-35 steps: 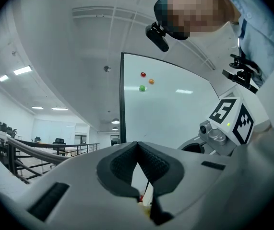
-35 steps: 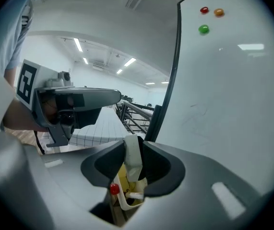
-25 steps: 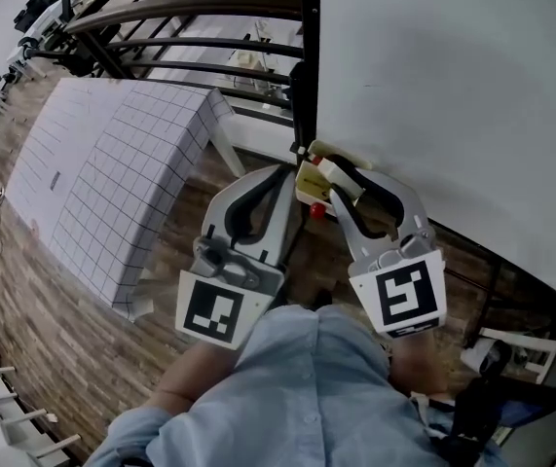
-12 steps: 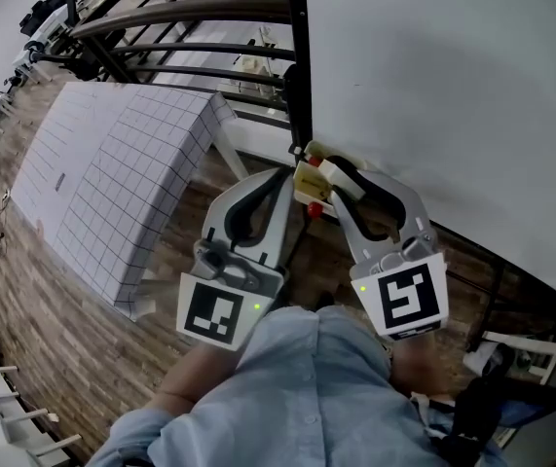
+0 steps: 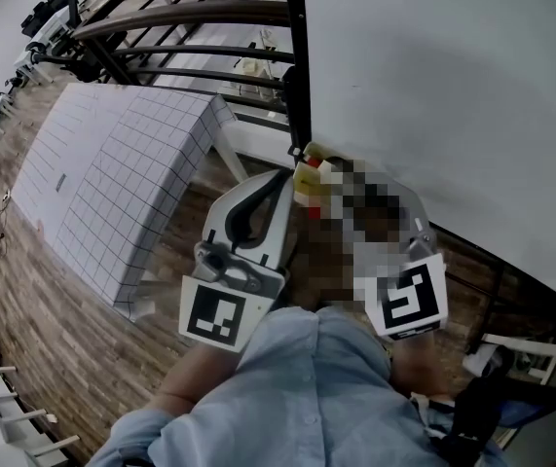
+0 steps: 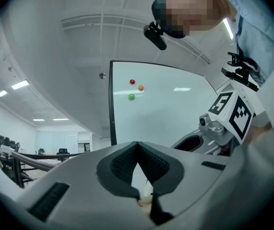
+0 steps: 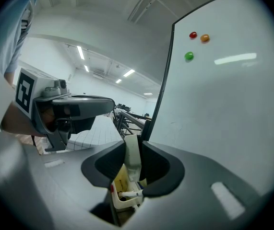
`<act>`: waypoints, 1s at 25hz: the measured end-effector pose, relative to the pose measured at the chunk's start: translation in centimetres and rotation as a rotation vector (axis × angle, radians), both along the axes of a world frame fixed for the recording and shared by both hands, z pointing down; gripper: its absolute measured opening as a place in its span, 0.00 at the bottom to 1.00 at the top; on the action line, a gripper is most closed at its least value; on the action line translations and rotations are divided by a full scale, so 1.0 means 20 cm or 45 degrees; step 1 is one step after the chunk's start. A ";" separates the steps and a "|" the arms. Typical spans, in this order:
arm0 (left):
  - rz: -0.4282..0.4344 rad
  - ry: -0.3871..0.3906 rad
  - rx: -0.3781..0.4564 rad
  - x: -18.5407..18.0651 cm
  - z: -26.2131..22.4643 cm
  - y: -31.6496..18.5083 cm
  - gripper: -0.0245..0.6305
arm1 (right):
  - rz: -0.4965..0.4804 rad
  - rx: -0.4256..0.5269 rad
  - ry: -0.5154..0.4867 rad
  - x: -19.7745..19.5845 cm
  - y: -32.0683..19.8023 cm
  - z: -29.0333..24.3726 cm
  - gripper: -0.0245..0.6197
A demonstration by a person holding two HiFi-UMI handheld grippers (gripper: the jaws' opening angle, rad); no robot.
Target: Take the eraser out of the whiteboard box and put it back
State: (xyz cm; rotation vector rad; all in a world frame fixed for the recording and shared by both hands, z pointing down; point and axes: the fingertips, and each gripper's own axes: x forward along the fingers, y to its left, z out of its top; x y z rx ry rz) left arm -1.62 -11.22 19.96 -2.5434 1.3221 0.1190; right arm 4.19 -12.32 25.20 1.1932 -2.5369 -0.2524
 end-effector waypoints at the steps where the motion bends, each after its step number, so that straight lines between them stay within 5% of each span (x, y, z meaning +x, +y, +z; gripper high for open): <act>1: 0.005 0.009 -0.003 0.00 0.00 0.00 0.04 | -0.004 0.001 0.002 0.00 0.00 0.00 0.20; 25: 0.004 0.049 -0.041 -0.08 0.04 -0.02 0.04 | -0.015 -0.053 0.023 -0.07 -0.02 0.07 0.20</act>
